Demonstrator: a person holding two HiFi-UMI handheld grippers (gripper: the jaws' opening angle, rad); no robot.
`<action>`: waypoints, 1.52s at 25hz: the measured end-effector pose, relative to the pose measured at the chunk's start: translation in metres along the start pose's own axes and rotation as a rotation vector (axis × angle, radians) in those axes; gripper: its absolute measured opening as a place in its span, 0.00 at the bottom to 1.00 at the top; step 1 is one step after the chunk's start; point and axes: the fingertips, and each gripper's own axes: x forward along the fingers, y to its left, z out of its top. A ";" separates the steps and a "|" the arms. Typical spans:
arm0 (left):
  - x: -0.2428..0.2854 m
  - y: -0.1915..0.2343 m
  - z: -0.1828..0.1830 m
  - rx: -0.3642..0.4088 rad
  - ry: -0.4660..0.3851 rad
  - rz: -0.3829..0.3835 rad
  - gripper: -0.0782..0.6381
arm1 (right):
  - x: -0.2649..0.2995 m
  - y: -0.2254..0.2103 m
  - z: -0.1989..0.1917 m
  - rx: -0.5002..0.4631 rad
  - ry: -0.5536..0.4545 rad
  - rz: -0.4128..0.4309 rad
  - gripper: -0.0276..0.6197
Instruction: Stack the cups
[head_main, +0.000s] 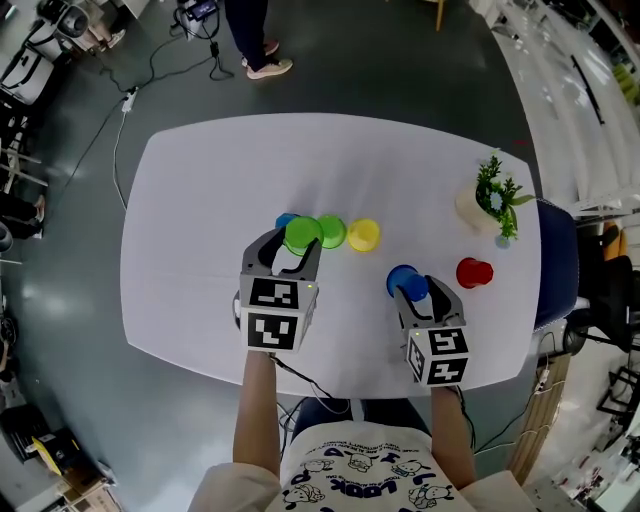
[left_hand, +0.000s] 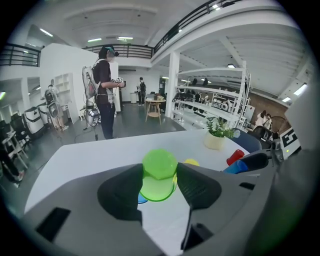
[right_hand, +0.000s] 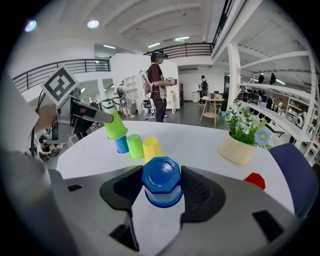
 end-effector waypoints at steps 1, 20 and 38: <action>0.002 0.002 0.000 -0.011 0.009 -0.005 0.42 | 0.002 0.002 0.007 -0.002 -0.002 -0.001 0.43; 0.033 0.021 0.008 -0.001 0.042 -0.050 0.42 | 0.044 0.019 0.093 -0.005 -0.065 -0.019 0.43; 0.031 0.025 0.008 0.003 0.035 -0.020 0.43 | 0.062 0.038 0.111 -0.010 -0.065 0.030 0.43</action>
